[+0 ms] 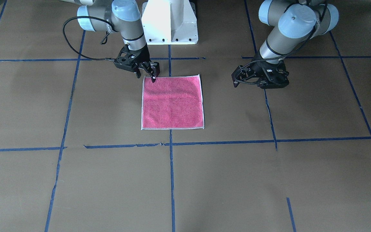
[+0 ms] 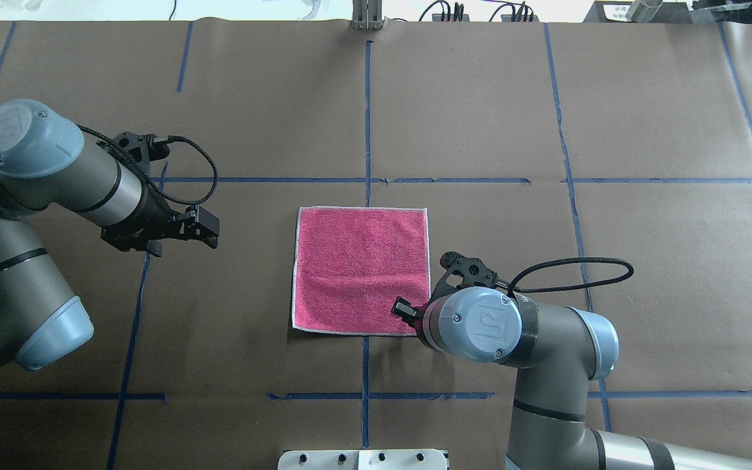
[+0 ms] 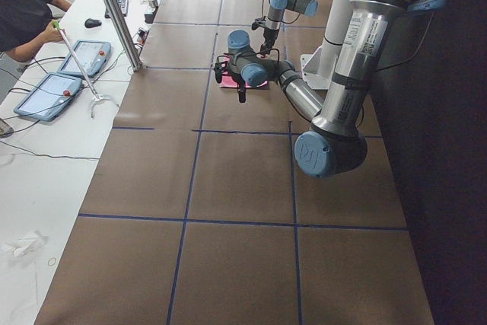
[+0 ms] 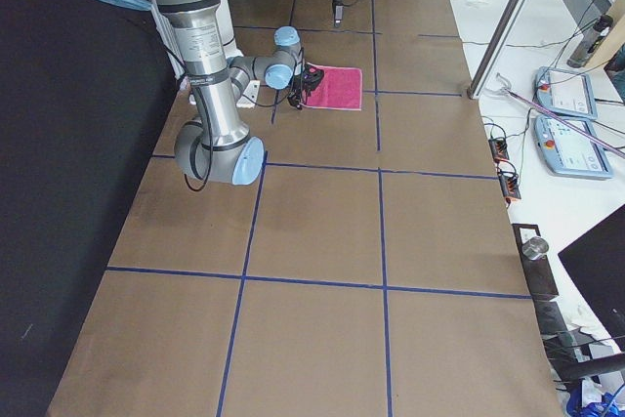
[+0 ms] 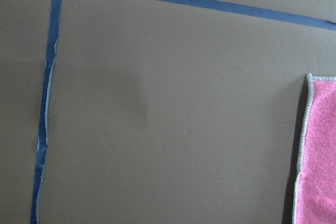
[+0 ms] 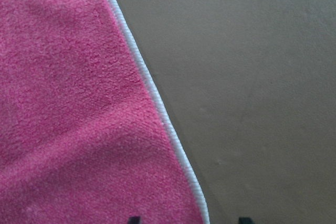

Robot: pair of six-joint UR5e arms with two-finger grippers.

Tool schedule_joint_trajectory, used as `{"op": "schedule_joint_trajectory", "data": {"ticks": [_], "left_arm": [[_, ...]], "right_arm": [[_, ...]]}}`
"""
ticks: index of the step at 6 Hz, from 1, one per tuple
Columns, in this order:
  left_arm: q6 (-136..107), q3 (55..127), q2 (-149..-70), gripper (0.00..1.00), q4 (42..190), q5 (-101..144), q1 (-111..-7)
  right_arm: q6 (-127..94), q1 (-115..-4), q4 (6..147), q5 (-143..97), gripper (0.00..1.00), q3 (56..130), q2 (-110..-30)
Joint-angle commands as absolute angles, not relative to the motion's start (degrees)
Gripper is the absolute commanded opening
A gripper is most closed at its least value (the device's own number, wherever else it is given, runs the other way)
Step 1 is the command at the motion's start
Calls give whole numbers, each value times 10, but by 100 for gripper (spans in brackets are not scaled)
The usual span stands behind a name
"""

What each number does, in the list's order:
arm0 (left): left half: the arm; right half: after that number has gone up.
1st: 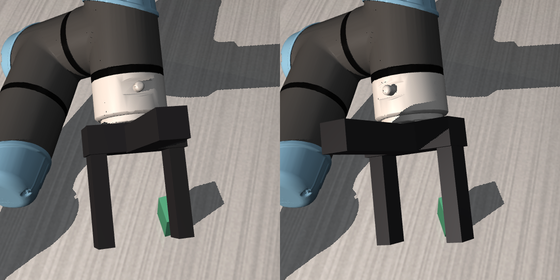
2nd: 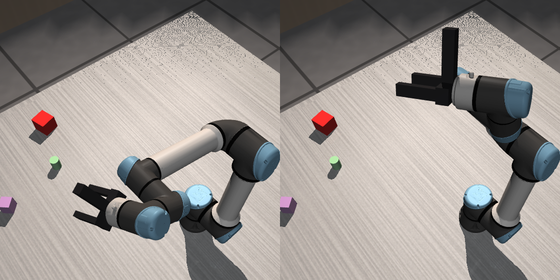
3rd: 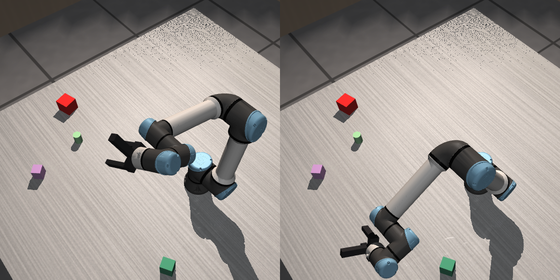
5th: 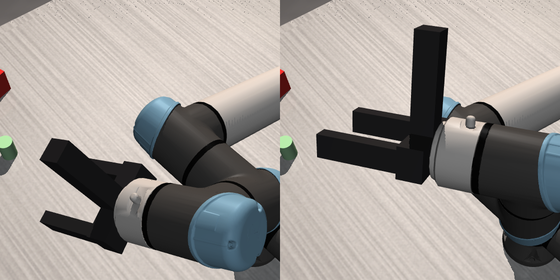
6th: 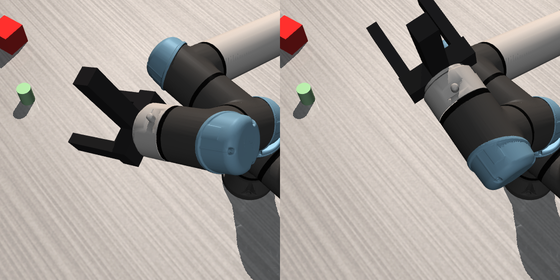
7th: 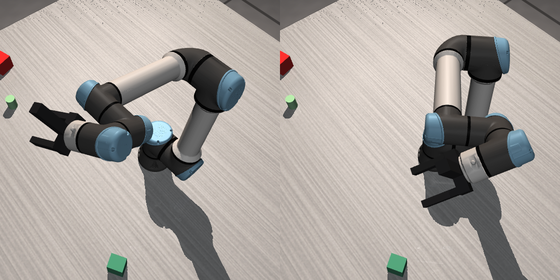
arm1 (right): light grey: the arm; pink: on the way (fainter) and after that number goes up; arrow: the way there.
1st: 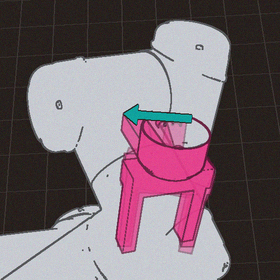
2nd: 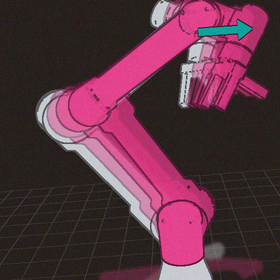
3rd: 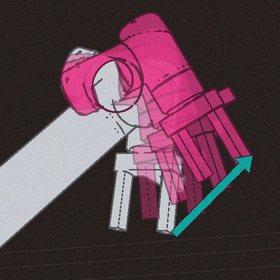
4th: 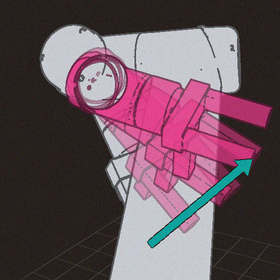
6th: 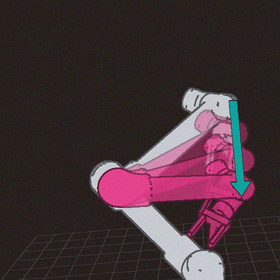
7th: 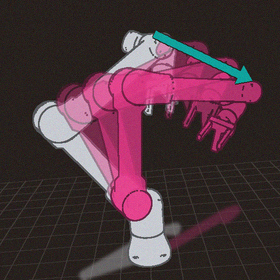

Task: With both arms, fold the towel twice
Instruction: 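Lower both grippers onto the towel corners nearest the robot and grasp them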

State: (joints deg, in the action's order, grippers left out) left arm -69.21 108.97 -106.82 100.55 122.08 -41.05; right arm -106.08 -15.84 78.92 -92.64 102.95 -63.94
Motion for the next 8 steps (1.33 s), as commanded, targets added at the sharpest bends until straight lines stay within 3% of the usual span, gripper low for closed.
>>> {"op": "schedule_joint_trajectory", "data": {"ticks": [1, 2, 3, 5, 8], "left_arm": [[-693, 1093, -1068, 100, 1005, 1221, -410], [-693, 1093, -1069, 100, 1005, 1222, -410], [-699, 1093, -1070, 100, 1005, 1222, -410], [-717, 1092, -1070, 100, 1004, 1218, -397], [-871, 1082, -1114, 100, 998, 1145, -292]], "right_arm": [[-1061, -158, 789, -926, 46, 1030, -639], [-1069, -159, 789, -927, 12, 1032, -639], [-1082, -157, 789, -927, 3, 1032, -640], [-1080, -161, 790, -932, 0, 1045, -641], [-1079, -172, 792, -944, 0, 1061, -644]]}}
